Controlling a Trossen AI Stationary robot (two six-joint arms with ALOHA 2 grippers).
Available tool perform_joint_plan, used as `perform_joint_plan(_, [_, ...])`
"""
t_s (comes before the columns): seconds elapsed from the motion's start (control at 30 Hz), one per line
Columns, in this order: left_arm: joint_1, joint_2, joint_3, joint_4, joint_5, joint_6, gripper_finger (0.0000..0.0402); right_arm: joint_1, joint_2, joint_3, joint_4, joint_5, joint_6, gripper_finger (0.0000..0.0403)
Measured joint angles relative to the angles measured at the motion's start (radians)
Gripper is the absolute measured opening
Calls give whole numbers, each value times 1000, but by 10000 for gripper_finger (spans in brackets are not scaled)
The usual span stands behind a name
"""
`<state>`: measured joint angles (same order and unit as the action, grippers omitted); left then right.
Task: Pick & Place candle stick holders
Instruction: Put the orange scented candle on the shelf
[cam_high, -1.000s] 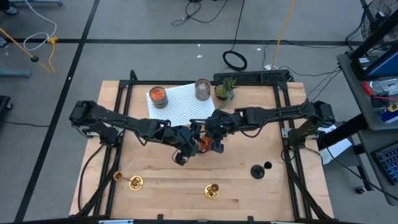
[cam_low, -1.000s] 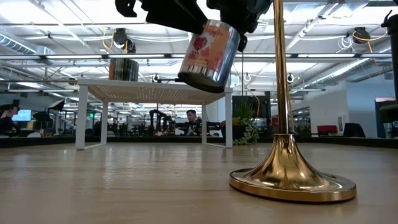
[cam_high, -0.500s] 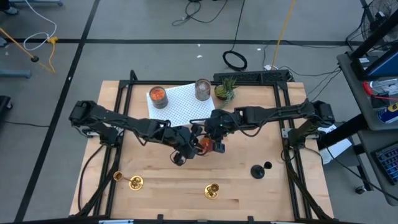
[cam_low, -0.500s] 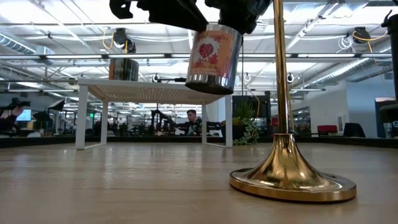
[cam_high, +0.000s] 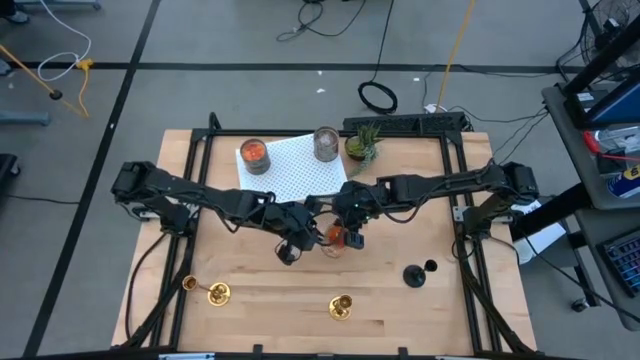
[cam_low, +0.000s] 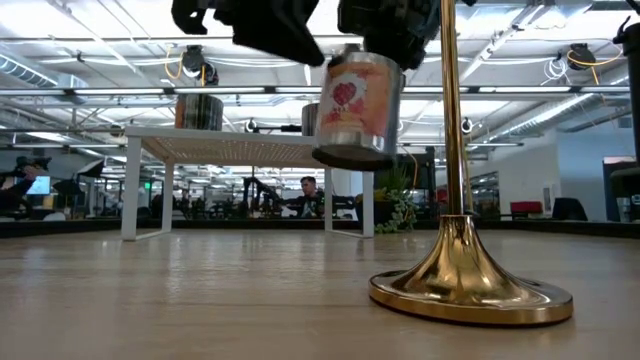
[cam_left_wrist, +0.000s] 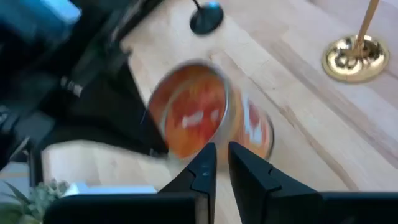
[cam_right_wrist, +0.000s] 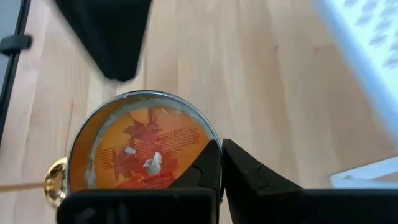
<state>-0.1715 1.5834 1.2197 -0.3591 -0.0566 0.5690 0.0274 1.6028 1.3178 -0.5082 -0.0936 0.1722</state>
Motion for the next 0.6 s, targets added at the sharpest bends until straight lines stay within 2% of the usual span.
perform_joint_plan(0.23, [-8,2,-1,-5,4,-83,47,1,-1,-87,62,10,25,1])
perform_joint_plan(0.47, [-35,2,-1,-24,4,-119,47,-9,-1,-206,262,13,25,0])
perform_joint_plan(0.6, [-53,-8,0,-51,3,-125,47,-16,-1,-250,294,29,-40,0])
